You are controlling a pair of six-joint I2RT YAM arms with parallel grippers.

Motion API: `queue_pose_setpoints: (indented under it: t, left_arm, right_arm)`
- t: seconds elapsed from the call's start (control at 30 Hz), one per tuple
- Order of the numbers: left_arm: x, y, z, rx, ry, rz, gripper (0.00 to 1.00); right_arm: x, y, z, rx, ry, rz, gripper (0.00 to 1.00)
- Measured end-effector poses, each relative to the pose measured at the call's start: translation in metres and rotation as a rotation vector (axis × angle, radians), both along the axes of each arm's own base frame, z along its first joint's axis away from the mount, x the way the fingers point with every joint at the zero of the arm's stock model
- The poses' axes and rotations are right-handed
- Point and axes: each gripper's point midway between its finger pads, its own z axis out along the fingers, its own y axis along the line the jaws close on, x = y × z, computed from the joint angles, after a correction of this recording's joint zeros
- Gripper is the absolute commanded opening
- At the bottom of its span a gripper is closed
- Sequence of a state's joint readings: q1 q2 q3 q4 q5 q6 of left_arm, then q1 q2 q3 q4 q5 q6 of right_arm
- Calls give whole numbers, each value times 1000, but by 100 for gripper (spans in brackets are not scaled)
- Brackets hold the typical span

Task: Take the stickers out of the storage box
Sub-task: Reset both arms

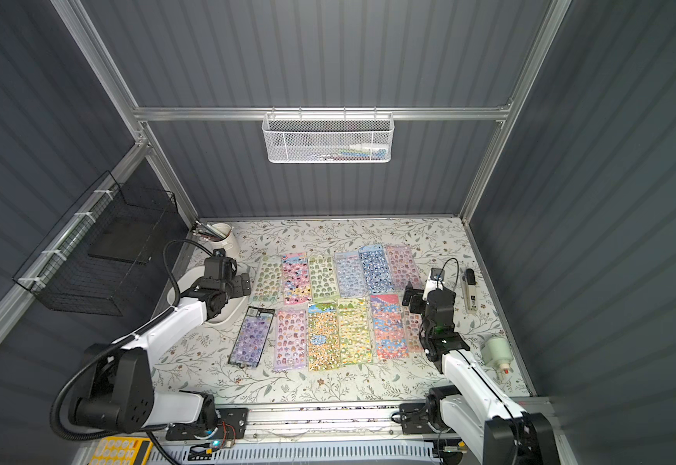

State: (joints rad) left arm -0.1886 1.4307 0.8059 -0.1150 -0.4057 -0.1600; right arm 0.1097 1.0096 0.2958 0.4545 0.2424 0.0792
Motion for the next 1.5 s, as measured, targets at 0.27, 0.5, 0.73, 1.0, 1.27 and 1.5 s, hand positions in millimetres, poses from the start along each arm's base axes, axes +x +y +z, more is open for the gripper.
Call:
queue_pose_setpoints:
  t: [0.27, 0.5, 0.73, 1.0, 1.27, 1.5]
  left_arm:
    - [21, 17, -27, 54, -61, -17, 100]
    - [31, 21, -35, 14, -196, -63, 100]
    - [35, -1, -34, 3, -283, -168, 100]
    - [42, -10, -26, 4, -348, -220, 100]
    - [44, 0, -26, -27, -408, -202, 100]
    - [44, 4, -28, -33, -401, -193, 100]
  right_arm:
    - [25, -9, -25, -75, -64, -26, 99]
    - [12, -21, -46, -74, -110, -54, 99]
    - [20, -17, -20, -60, -216, -30, 99]
    - [46, -26, -5, -29, -201, -25, 99]
    - [51, -33, -17, 20, -125, -24, 99]
    - [51, -31, -21, 34, -112, -16, 99]
